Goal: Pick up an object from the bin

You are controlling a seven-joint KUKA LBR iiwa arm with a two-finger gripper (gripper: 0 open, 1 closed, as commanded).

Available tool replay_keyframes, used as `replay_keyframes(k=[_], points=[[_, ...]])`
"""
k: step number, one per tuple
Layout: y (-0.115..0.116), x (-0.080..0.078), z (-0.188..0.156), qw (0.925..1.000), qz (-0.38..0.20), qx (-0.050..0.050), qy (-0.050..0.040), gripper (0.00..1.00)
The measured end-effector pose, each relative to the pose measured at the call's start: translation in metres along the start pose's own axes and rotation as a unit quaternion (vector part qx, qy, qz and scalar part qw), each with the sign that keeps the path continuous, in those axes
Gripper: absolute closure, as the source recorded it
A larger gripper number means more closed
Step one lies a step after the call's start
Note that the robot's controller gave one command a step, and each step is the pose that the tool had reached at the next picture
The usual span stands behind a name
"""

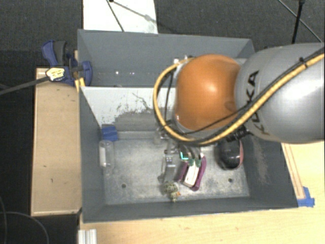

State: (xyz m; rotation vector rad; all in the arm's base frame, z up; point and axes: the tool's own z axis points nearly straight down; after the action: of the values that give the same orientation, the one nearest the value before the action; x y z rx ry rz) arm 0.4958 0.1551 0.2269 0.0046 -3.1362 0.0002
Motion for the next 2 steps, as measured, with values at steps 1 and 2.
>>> replay_keyframes(k=[1, 2], points=[[0.072, 0.001, 0.127, 0.9998, 0.021, 0.0, 0.0002, 0.0], [0.012, -0.048, 0.158, 0.9973, 0.073, 0.0, -0.0047, 0.0]])
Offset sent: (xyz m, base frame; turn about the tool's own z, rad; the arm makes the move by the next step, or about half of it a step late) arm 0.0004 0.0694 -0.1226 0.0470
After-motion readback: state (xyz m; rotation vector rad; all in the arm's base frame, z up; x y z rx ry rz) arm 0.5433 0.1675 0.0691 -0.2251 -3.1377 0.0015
